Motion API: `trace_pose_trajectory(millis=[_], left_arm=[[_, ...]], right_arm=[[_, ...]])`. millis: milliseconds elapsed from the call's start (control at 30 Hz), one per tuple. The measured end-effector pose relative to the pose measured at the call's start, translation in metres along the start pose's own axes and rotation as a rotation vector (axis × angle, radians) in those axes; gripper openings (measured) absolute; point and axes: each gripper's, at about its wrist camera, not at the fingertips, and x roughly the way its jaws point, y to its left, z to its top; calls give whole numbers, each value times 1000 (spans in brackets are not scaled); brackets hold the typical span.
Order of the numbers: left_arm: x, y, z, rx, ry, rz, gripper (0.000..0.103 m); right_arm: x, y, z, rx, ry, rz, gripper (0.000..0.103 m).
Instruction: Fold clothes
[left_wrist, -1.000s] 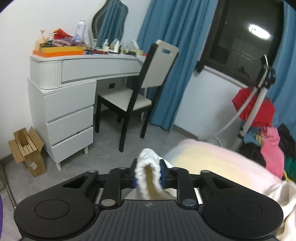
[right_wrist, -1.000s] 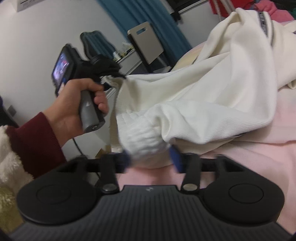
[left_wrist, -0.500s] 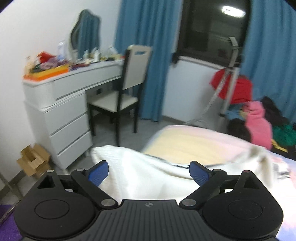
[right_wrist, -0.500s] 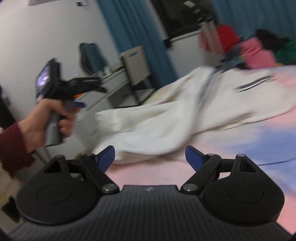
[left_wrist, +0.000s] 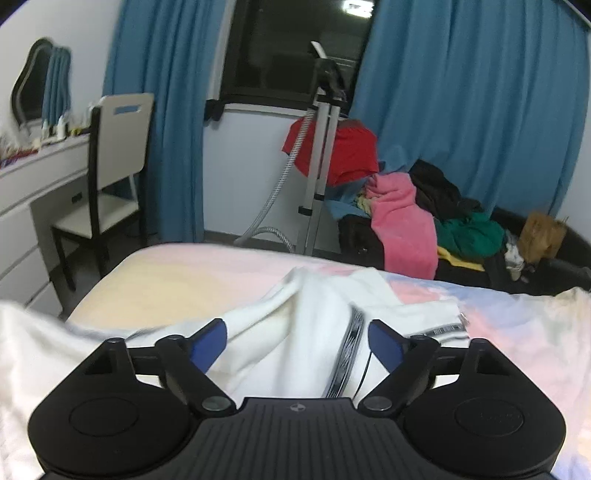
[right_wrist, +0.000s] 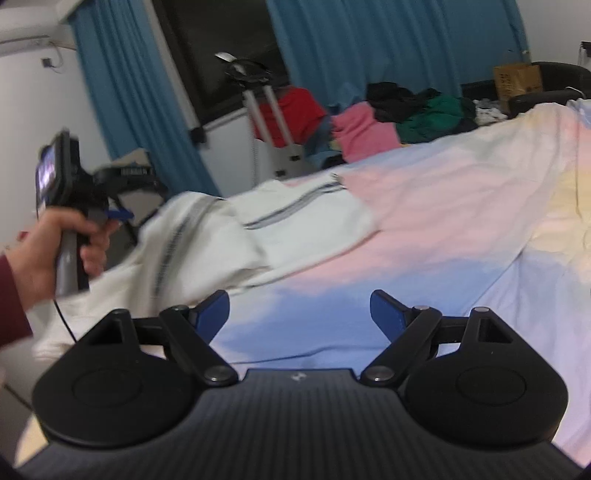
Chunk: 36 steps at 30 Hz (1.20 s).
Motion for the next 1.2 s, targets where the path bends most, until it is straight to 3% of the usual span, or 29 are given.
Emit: trace_pose_trajectory(millis=[133,233,267,300,467,567,733,900,967,1100,1200], left_arm=[[59,-23,8,74,33,31,65],[91,-36,10,136,59,78,30],[90,-38,10,142,36,77,11],[89,-41,11,147,13,76,5],[39,-59,14,275,-96,17,3],[-19,-58,4,269,-135,-34,3],[-132,-44,-48,262,-205,-173,3],[-207,-24,-132,186,-158,-290,3],[-210,-19,-152,156,-114,-295,3],[-214,-10,-193,96,-25,-304,3],[-205,-1,-200,54,2,-320,4]], right_arm=[[32,-36,-3,63,46,-23,85],[57,-60,-8,131,95,-23,85],[61,-64,-8,138,97,-29,85],[65,-69,-9,145,97,-36,85],[68,-84,-7,163,55,-68,85],[53,-82,-3,162,12,-65,85],[23,-71,0,126,-54,-53,85],[-6,-49,-5,78,-79,6,84],[-13,-41,-8,74,-84,39,84],[-16,-33,-14,118,-55,86,70],[-8,-33,-9,174,-19,129,70]])
